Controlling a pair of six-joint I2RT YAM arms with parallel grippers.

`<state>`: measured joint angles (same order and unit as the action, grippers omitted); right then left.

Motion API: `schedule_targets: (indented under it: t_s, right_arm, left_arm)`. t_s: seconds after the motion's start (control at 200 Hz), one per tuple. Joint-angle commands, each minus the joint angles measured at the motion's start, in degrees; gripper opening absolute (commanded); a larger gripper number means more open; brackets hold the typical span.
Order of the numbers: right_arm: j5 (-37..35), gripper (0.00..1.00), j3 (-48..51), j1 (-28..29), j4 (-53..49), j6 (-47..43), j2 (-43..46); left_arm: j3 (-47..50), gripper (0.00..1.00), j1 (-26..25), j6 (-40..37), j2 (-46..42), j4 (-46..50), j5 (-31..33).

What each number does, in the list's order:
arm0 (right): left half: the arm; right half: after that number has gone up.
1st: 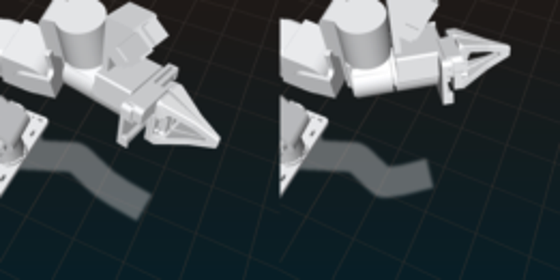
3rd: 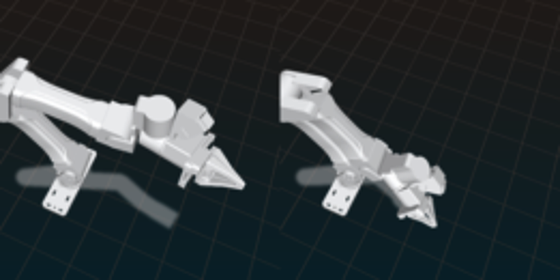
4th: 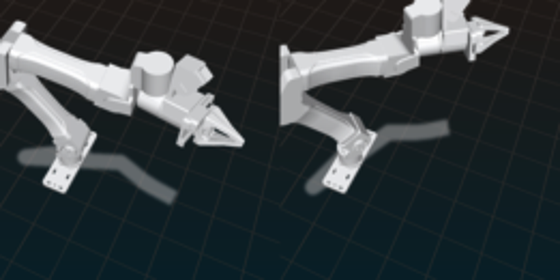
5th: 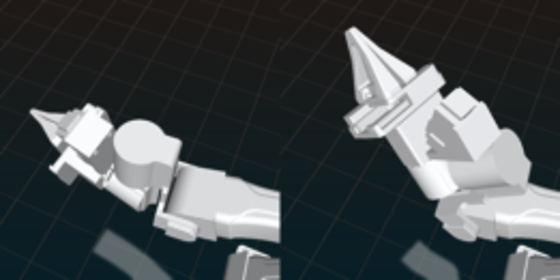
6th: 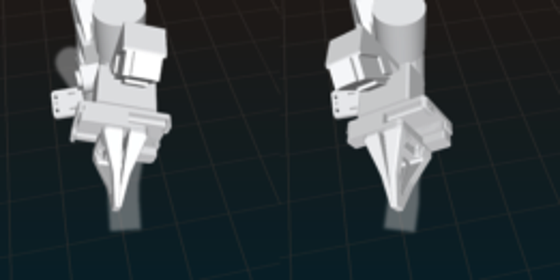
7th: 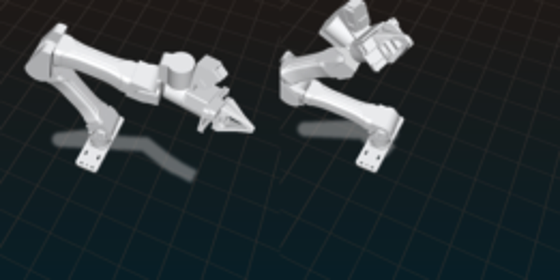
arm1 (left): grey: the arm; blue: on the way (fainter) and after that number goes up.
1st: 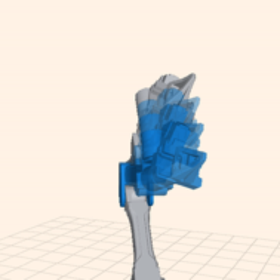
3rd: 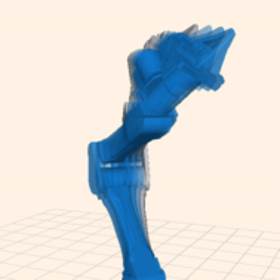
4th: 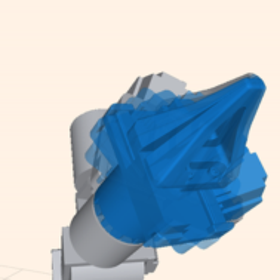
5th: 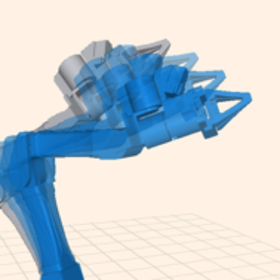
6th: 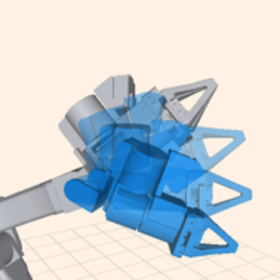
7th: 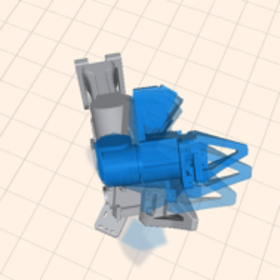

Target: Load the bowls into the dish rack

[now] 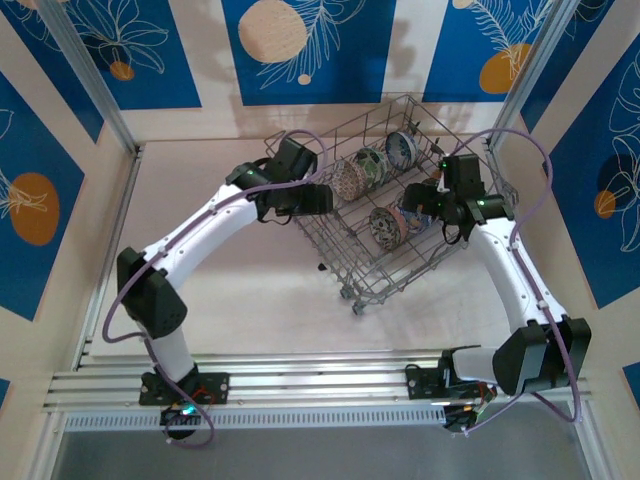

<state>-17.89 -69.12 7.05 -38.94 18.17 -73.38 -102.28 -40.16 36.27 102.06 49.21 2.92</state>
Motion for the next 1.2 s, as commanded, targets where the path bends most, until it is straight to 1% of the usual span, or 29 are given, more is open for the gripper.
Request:
schedule_targets:
  t_s: [0.0, 0.185, 0.37, 0.43, 0.765, 1.015, 1.196]
  right_arm:
    - [6.9, 0.99, 1.5, -2.3, 1.6, -1.3, 1.9]
    - [11.0, 1.00, 2.7, -5.4, 2.3, -1.3, 3.1]
    - [13.2, 1.00, 2.4, -5.9, 2.7, -0.8, 2.1]
    - [13.1, 0.99, 2.2, -6.0, 2.7, -0.6, 1.8]
    - [13.7, 1.00, -1.0, -6.6, 2.3, 0.4, 0.0]
    - [11.3, 1.00, -4.8, -7.0, 1.2, 0.2, -2.2]
    - [9.3, 1.00, -9.5, -10.0, -1.1, -0.4, -5.9]
  left_arm:
    - [-3.6, 0.65, -0.2, -2.5, 1.4, 6.8, 3.1]
    - [-5.0, 0.43, -0.1, -4.3, 1.6, 10.1, 4.4]
    - [-5.7, 0.29, 1.5, -5.6, 1.7, 12.9, 4.5]
    - [-5.5, 0.21, 2.3, -5.9, 1.4, 13.4, 4.2]
    - [-2.1, 0.00, 8.8, -7.2, -1.7, 12.0, 0.7]
    - [0.6, 0.00, 16.4, -10.2, -4.9, 11.8, -2.5]
    - [0.9, 0.00, 22.5, -15.6, -6.6, 13.9, -4.1]
